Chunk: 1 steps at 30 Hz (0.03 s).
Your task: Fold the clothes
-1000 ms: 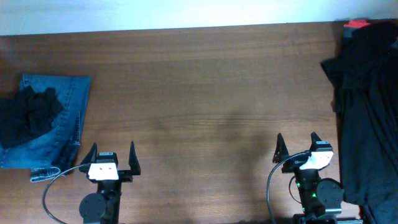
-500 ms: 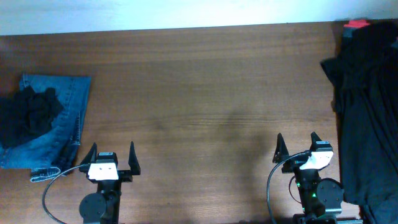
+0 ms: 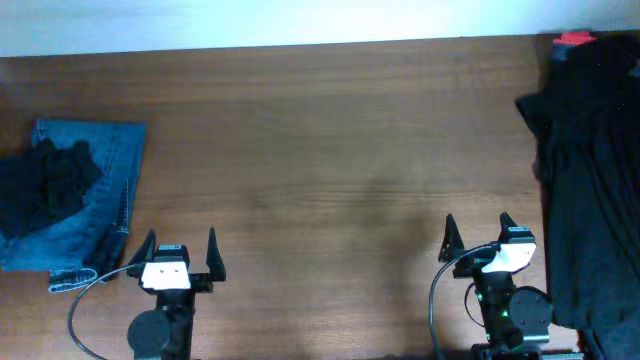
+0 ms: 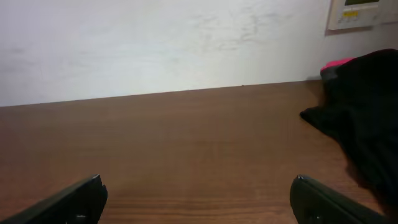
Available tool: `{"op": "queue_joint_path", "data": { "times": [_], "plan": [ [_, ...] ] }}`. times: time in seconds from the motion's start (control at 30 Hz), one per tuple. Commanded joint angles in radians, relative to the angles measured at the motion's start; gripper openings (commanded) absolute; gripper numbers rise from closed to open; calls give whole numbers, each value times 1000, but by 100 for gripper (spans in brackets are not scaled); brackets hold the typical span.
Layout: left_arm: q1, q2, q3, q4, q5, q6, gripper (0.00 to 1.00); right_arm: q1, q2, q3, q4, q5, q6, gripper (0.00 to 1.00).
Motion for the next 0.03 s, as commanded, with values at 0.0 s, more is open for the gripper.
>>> {"op": "queue_joint_path", "data": {
  "times": [0.0],
  "plan": [
    [-4,-10,-3,-5,-7,-14,99,-8,-6,-5,-4,-19,-7,99]
  ]
}}
